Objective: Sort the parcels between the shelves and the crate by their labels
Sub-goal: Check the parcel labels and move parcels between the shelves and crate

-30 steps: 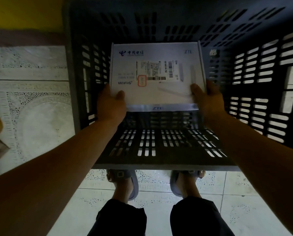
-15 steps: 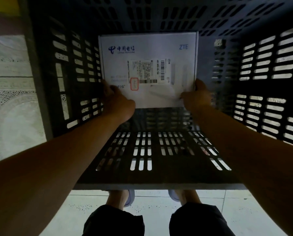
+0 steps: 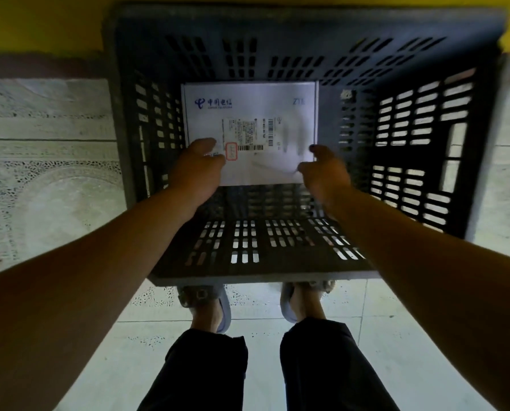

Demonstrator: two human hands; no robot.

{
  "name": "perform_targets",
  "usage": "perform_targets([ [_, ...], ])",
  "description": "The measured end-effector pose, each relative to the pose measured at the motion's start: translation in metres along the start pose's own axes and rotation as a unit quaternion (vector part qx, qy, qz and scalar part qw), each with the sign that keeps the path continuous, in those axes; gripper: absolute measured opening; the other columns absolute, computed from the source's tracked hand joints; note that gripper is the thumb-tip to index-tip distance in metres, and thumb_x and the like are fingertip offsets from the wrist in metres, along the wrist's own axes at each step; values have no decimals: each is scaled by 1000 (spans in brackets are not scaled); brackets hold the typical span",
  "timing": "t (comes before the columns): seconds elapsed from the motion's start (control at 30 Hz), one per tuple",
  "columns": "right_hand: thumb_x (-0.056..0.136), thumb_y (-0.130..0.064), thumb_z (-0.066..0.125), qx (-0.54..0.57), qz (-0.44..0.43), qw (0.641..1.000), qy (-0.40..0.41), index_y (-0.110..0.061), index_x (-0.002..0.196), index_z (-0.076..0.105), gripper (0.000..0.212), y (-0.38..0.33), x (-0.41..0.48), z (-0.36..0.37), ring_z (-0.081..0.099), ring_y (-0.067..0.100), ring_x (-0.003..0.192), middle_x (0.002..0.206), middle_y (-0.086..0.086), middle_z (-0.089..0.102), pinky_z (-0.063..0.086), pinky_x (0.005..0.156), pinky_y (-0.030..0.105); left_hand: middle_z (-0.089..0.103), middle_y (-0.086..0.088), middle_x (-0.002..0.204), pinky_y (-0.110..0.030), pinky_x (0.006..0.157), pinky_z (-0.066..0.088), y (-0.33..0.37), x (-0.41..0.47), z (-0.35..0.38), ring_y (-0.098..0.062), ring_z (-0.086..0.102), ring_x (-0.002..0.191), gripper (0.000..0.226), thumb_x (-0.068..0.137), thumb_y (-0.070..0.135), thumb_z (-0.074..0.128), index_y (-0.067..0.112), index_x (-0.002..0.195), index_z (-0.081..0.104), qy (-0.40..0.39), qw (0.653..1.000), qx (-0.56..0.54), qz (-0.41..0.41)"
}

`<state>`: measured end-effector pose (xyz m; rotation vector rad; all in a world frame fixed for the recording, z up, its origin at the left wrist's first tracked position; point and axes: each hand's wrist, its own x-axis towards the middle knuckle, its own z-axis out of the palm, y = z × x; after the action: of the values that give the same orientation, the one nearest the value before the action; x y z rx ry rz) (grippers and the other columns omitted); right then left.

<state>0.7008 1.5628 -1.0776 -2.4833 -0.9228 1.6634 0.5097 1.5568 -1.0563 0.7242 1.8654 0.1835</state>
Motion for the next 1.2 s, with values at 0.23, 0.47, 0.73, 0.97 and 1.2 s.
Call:
perform_targets([
  [0.23,99,-15,49,-1,-35,999,-24,-24,146,40,48,-33,-84,-26,50,2,72,145,2,47,38,48,9,49,1,139,-4,75,46,39,-75,-36,-4,49,110,37,99,24,50,20,136,52,-36,997,-24,69],
  [0.47,99,-16,50,17,-47,998,-43,-20,142,44,44,-54,-170,-33,54,25,123,146,6,47,51,87,27,62,-3,122,-29,91,49,60,-156,-70,-14,61,110,17,95,20,56,25,110,62,-85,981,-174,-4],
  [0.73,98,-17,49,-45,-126,987,-90,-16,140,46,42,-77,-271,-65,52,26,124,137,9,53,41,94,31,62,-5,123,-20,75,46,61,-260,-116,-13,62,105,21,96,17,56,22,116,61,-30,968,-250,1],
  [0.97,98,-23,53,-129,-218,960,-116,-17,141,48,44,-100,-372,-97,53,21,91,115,9,58,45,73,26,64,-4,115,-28,91,44,61,-375,-160,-17,59,104,23,97,19,52,15,119,61,46,950,-306,36],
  [1.2,102,-21,47,-208,-277,925,-157,-15,147,41,46,-113,-487,-101,48,29,127,144,9,49,41,104,39,66,2,111,-28,89,45,44,-492,-207,-12,61,104,16,95,21,55,21,107,65,121,914,-382,61],
])
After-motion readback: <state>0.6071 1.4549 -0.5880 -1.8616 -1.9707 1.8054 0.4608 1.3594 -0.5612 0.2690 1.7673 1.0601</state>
